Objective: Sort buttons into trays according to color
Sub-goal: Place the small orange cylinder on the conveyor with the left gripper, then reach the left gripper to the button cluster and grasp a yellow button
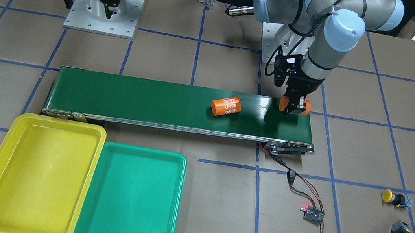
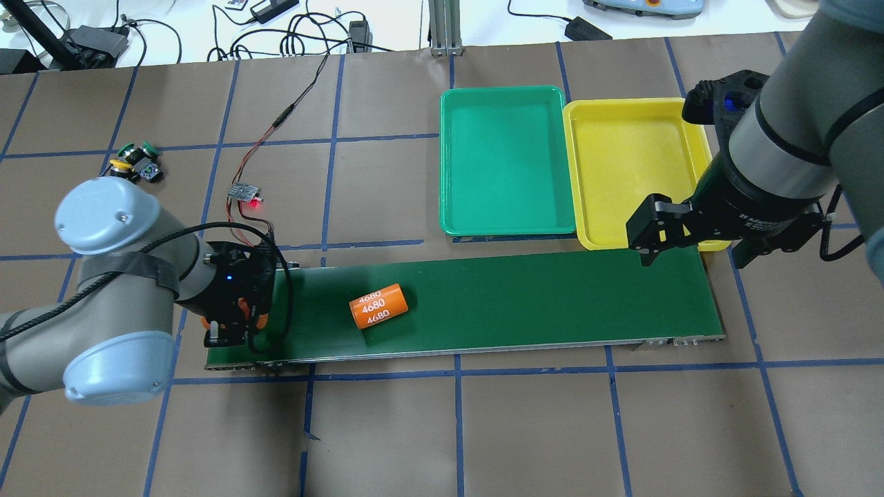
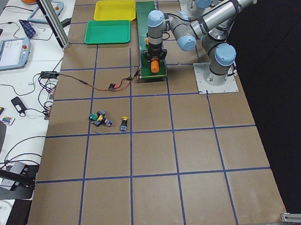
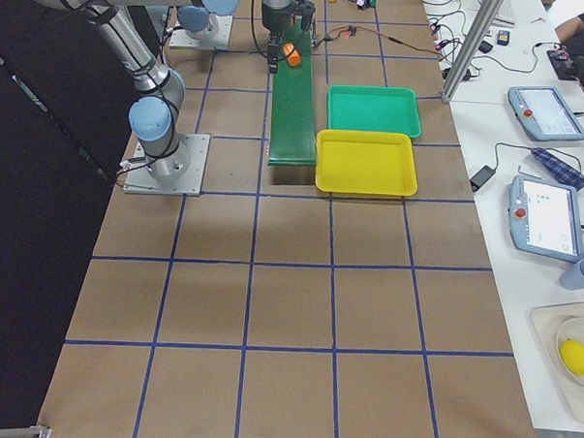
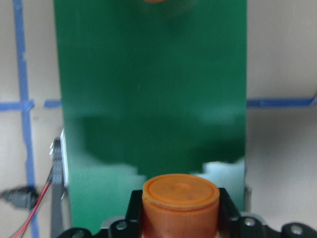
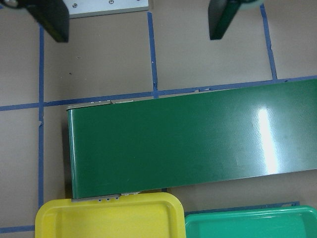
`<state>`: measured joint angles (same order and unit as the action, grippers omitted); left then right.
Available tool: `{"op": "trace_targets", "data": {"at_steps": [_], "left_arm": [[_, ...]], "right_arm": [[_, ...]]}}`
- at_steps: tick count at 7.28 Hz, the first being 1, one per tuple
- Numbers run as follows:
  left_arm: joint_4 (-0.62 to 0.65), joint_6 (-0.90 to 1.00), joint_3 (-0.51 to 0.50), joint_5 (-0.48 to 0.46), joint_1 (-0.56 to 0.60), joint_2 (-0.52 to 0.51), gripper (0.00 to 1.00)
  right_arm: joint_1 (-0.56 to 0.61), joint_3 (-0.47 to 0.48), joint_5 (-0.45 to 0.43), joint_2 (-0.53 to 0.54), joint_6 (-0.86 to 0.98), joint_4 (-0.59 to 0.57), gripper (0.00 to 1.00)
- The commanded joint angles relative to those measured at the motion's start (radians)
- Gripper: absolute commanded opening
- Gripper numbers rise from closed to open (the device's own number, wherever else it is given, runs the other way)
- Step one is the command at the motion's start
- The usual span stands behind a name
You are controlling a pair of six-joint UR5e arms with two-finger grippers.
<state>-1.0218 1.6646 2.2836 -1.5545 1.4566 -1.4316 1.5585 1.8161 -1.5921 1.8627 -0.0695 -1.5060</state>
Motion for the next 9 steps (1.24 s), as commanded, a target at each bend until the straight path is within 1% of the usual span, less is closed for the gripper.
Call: {"op": "trace_targets", "data": {"at_steps": [1,2,3,4,5,6,7,9], "left_arm": [[0.011,-0.051,0.028,0.005,0.016,-0.01,0.76],[0.009,-0.036,0.016,0.004,0.01,-0.007,1.0],[0.003,-0.031,-0.018,0.002,0.002,0.008,1.0],[-0.004,-0.06,-0.073,-0.013,-0.019,0.023,1.0],[-0.018,-0.069,-0.132,-0.019,-0.135,-0.013,1.0],[-0.044,-0.071,-0.179,-0.009,-0.248,-0.056,1.0],[-0.044,-0.069,-0.235,-0.015,-0.319,-0.114,1.0],[-0.037,-0.066,-0.388,-0.016,-0.419,-0.283,1.0]], "right_arm": [[-0.003,0.002,0.009,-0.007,0.003,-0.002,1.0],[-0.005,0.002,0.015,-0.008,0.004,-0.002,1.0],[-0.005,0.002,0.014,-0.011,0.004,-0.017,1.0],[-0.005,0.0,0.014,-0.011,0.002,-0.049,1.0],[-0.006,-0.001,0.014,-0.016,0.002,-0.056,1.0],[-0.009,-0.008,0.015,-0.031,0.002,-0.054,1.0],[-0.014,-0.014,0.015,-0.052,0.002,-0.053,1.0],[-0.015,-0.032,0.018,-0.063,0.002,-0.054,1.0]]}}
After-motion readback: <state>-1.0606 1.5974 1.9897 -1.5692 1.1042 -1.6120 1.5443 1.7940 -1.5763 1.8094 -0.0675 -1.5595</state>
